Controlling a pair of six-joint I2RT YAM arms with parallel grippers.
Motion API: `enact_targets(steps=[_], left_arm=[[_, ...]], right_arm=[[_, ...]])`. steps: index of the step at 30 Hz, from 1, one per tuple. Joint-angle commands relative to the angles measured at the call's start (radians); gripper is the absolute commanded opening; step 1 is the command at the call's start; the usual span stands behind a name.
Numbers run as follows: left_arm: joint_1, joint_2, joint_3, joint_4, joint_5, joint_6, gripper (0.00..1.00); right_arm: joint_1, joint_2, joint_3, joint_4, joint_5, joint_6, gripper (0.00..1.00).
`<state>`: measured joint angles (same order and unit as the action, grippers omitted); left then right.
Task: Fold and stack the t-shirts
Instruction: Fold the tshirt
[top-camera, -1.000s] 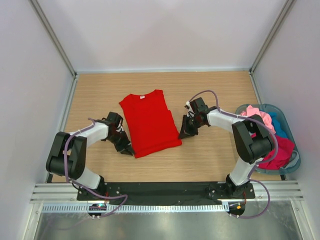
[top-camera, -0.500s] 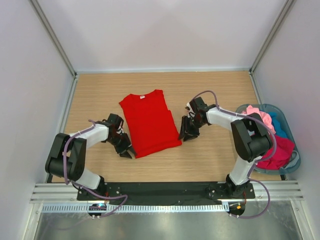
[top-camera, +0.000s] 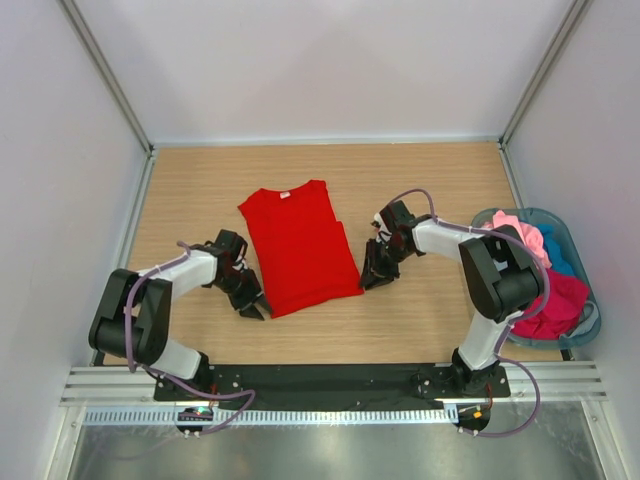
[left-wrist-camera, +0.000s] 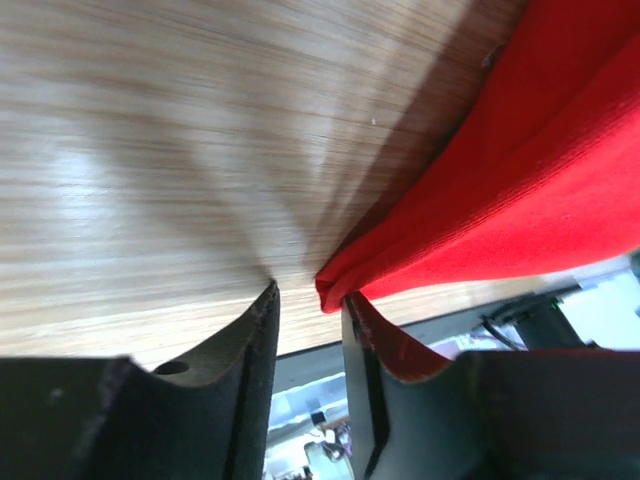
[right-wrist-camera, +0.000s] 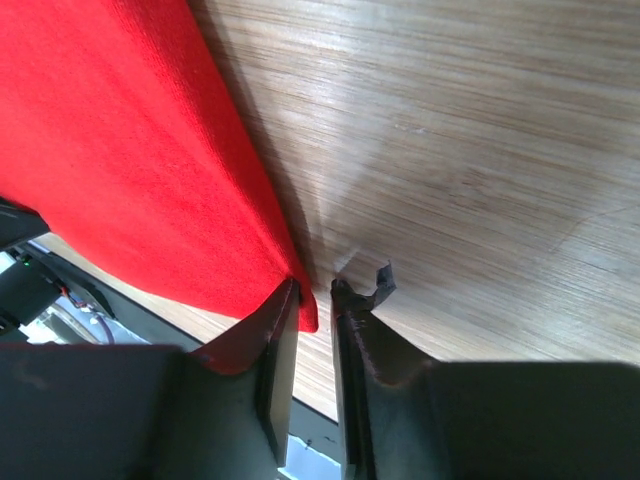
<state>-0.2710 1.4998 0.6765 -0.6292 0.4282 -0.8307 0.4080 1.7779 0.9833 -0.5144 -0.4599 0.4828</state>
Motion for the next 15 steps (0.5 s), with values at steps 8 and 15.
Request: enact_targets(steps=[8,15], left_arm=[[-0.007,-0.035,0.037,-0.055,-0.089,0.025,0.35],[-0.007,-0.035,0.028,-0.035,-0.075,0.018,0.35]], right_arm=[[0.005,-0.031,-0.024,0.013,-0.005,0.025,0.40],[0.008,-0.041,-0.049,0.048,-0.045,0.054,0.41]])
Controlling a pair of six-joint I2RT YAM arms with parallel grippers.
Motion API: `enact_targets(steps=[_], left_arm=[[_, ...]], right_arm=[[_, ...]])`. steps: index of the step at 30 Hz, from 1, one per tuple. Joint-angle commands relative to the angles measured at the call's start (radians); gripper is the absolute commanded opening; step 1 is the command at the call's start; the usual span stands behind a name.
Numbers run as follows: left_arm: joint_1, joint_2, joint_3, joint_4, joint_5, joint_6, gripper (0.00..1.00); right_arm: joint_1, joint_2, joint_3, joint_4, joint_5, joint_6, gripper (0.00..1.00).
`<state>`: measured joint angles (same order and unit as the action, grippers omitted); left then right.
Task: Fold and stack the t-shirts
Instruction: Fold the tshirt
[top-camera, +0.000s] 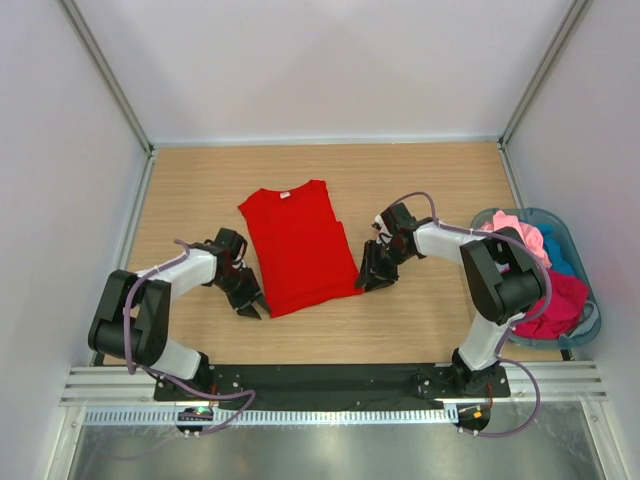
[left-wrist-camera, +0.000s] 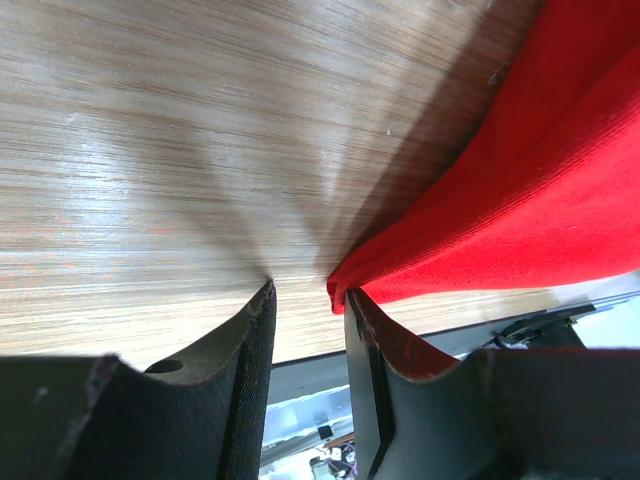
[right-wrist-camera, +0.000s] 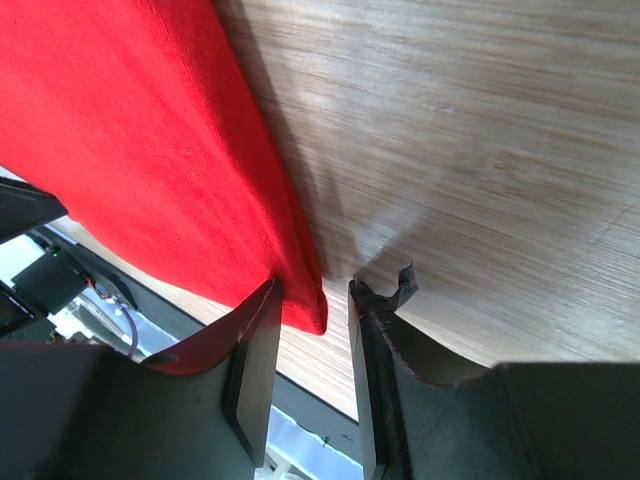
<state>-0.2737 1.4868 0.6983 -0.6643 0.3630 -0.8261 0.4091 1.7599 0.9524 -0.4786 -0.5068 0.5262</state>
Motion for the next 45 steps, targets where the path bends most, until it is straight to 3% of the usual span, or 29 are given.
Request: enact_targets(steps=[1,12,20,23,25,26,27,29,35,45], left_arm=[[-0.004,-0.025,0.007,0.002,-0.007,0.012,0.35],[-0.038,-0.063,-0.026,0.043,0.014,-0.053,0.40],[-0.073,-0.028,-0.049,0.106,0.014,-0.084,0.39],[-0.076,-0.011,-0.051,0.111,0.001,-0.082,0.34],[-0.076,-0.007,-0.049,0.112,-0.010,-0.079,0.25],[-0.076,-0.003,-0.045,0.111,-0.018,-0.074,0.17],[-0.076,-0.003,-0.037,0.092,-0.027,-0.062,0.01],[-0.076,-0.016,-0.011,0.060,-0.057,-0.048,0.00],[-0.081,-0.097,0.043,-0.060,-0.072,-0.031,0.00],[-0.110,-0.259,0.075,-0.159,-0.044,-0.123,0.00]], right_arm=[[0.007,-0.027,-0.017,0.015,-0.001,0.014,0.41],[0.016,-0.031,-0.024,0.023,-0.003,0.026,0.43],[0.023,-0.039,-0.032,0.032,-0.007,0.041,0.41],[0.026,-0.040,-0.044,0.049,-0.016,0.054,0.40],[0.027,-0.039,-0.047,0.058,-0.016,0.061,0.31],[0.025,-0.037,-0.047,0.058,-0.013,0.061,0.24],[0.027,-0.039,-0.041,0.057,-0.009,0.061,0.10],[0.025,-0.053,-0.037,0.040,0.029,0.055,0.01],[0.025,-0.111,-0.014,-0.017,0.056,0.041,0.01],[0.028,-0.270,0.049,-0.170,0.142,0.006,0.01]])
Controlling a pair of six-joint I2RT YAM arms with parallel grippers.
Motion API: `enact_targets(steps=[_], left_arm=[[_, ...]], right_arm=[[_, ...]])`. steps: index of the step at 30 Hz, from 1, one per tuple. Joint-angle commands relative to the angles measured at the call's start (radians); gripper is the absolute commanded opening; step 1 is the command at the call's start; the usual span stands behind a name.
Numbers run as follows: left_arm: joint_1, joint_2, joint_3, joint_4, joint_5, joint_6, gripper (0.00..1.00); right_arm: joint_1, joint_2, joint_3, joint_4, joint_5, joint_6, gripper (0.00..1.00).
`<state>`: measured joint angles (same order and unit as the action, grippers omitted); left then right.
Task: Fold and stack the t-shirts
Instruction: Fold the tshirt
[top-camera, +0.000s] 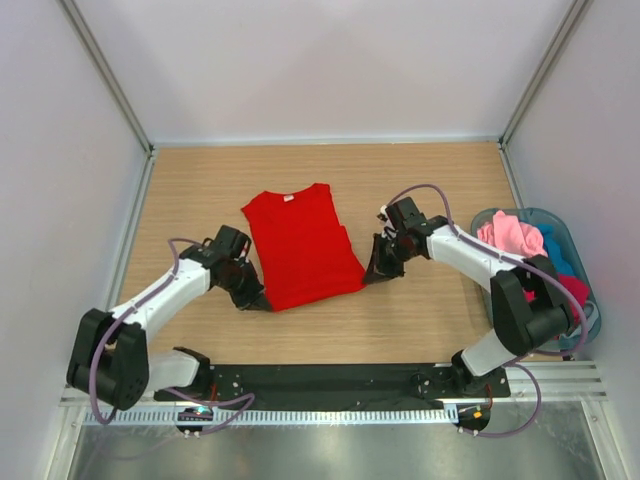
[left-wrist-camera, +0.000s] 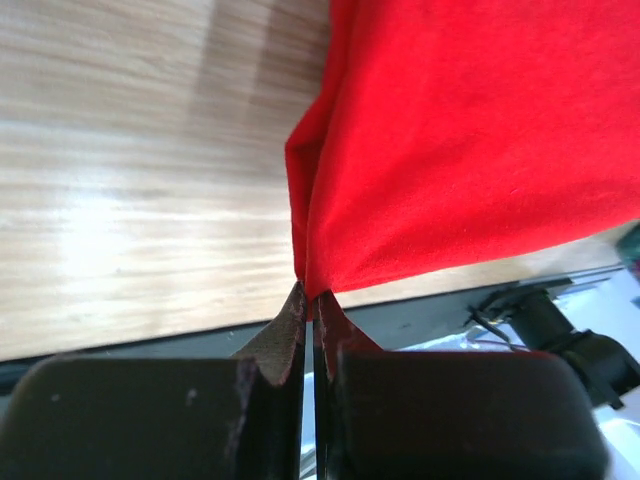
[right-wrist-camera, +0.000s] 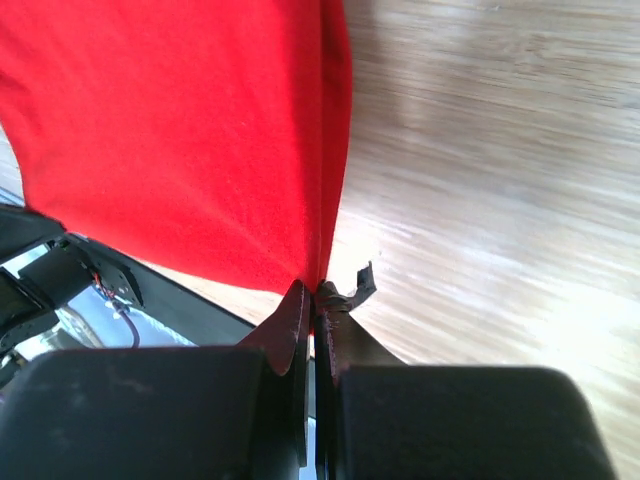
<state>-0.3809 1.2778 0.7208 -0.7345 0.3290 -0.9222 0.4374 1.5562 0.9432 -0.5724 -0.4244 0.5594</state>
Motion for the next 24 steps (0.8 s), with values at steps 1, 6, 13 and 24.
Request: enact_targets(steps=[1,6,13,24], left_arm=[[-0.001,-0.069,0.089,-0.106,-0.019,-0.029,0.00],[-0.003,-0.078,0.193,-0.160,-0.077,-0.030,0.00],[0.020,0.005,0.387,-0.203,-0.188,0.025,0.00],[0.151,0.253,0.715,-0.135,-0.269,0.125,0.00]], right_arm=[[0.001,-0.074,0.069,-0.096,0.074,-0.033,0.01],[0.000,-0.073,0.198,-0.159,0.113,-0.052,0.01],[-0.002,0.065,0.478,-0.227,0.199,-0.095,0.01],[-0.002,0.376,0.954,-0.137,0.199,-0.053,0.01]])
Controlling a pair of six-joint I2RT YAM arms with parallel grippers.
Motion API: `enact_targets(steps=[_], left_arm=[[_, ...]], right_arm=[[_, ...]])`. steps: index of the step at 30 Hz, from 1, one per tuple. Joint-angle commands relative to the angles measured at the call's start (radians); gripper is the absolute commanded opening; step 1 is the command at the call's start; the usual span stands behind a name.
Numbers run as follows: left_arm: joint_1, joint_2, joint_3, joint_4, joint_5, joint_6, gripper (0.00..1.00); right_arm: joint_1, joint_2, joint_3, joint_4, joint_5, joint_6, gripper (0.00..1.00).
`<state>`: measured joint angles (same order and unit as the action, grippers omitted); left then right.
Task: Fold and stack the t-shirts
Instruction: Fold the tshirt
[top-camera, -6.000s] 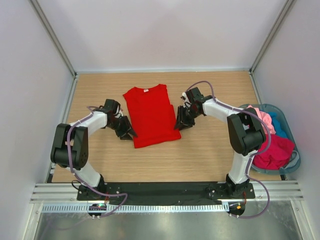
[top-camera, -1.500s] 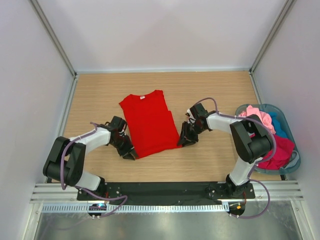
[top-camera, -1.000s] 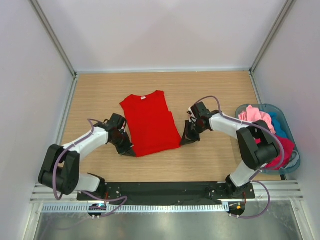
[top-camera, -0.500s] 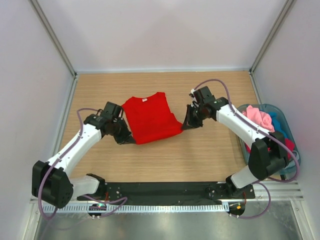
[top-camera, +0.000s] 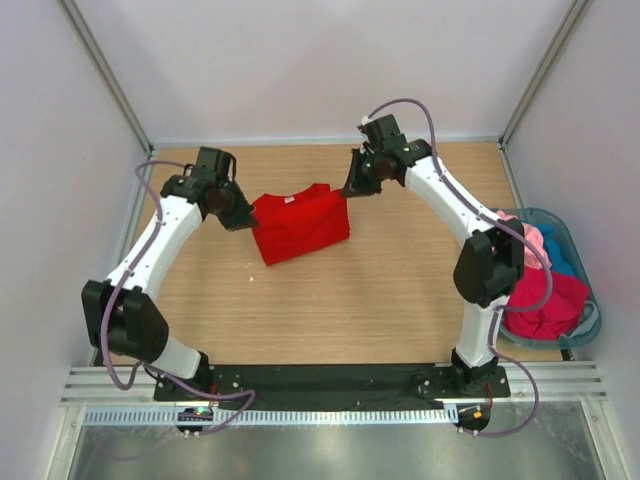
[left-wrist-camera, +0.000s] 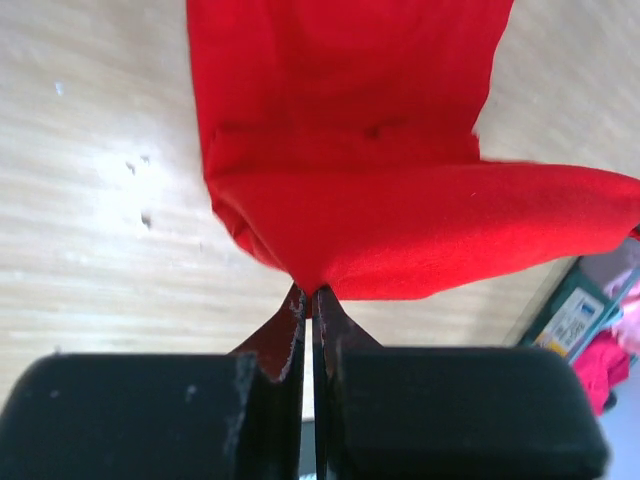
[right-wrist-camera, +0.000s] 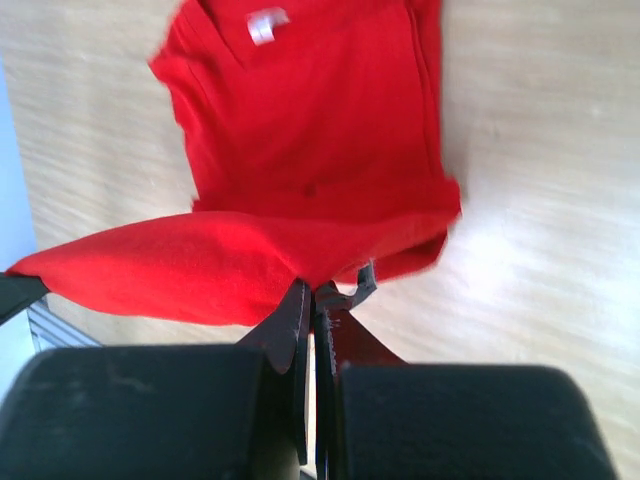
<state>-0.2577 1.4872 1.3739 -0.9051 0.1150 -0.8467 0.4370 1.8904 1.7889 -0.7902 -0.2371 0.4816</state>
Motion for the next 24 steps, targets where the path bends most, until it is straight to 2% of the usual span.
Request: enact_targets(steps=[1,8,19,21,22,24], left_arm=[[0.035,0.057,0.080,0.050,-0.060,0.051,0.00],[0.098,0.174,0.163,0.227,-0.090,0.066,0.00],[0.199,0.449,0.318,0.342,-0.090,0.117,0.00],[0.221,0.493,0.335,0.362,-0.092,0.110,0.00],[0.227,0.513,0.344,0.380,-0.089,0.109,0.01],[0.242,0.576,0.375,0.391,-0.080,0.115,0.09]], right_arm=[[-0.001,0.065,0.131,0.097,0.012,0.031,0.01],[-0.003,0.277,0.378,0.241,-0.027,0.084,0.02],[-0.009,0.545,0.483,0.559,-0.074,0.169,0.10],[-0.009,0.599,0.573,0.574,-0.093,0.187,0.13],[-0.009,0.631,0.602,0.582,-0.114,0.196,0.18],[-0.011,0.691,0.661,0.598,-0.122,0.218,0.31]])
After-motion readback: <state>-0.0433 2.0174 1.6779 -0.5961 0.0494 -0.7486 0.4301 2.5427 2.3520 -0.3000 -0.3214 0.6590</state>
